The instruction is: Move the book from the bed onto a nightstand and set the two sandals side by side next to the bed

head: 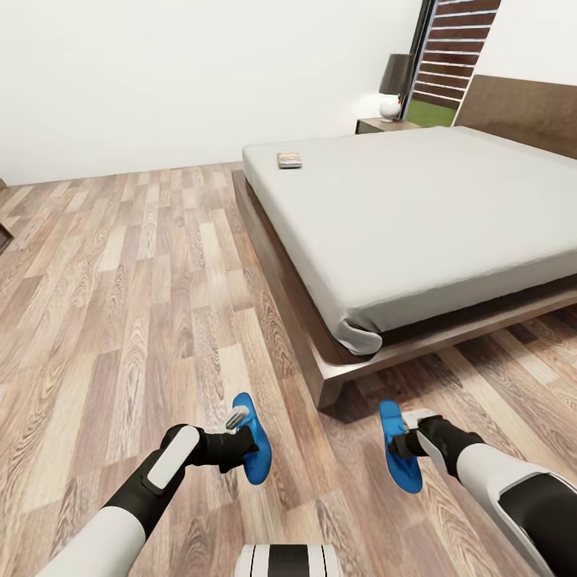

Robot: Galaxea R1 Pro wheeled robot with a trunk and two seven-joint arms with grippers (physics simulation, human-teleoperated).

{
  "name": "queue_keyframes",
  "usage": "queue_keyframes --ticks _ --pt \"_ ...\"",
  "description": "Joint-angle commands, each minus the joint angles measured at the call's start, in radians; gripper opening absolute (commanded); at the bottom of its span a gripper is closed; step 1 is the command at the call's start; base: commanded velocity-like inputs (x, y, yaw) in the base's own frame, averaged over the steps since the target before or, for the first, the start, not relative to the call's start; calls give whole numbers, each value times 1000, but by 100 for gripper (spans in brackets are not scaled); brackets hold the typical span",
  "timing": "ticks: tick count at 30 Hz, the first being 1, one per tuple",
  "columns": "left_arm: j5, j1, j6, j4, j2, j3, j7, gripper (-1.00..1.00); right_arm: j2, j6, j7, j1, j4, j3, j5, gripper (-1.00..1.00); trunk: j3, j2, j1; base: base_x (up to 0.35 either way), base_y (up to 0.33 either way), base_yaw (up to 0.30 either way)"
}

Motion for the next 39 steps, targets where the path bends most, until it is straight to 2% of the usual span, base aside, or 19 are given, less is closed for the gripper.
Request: queue_keyframes --ticks 1,4,8,14,16,39 --pt "10 0 0 -2 1 -3 11 -100 -1 5 6 0 -2 9 -9 -100 -1 0 0 0 0 0" --pt "10 0 1 -4 1 -2 11 -100 -1 5 10 0 -2 14 -7 -100 -1 0 0 0 0 0" --pt "10 -1 1 -12 4 1 2 -100 -1 12 12 0 -3 19 -7 -100 -16 -1 2 0 0 0" --pt "0 0 1 -19 19 2 -129 -100 0 14 11 0 -5 19 -6 -100 -39 -3 4 0 0 0" --pt "-1 0 1 -19 24 2 -145 -100 0 13 7 0 -8 18 -6 -100 -47 -3 5 0 0 0" --pt "-3 0 1 -21 30 1 -166 -100 -1 36 -40 -11 -66 16 -8 -100 -136 -8 16 0 0 0"
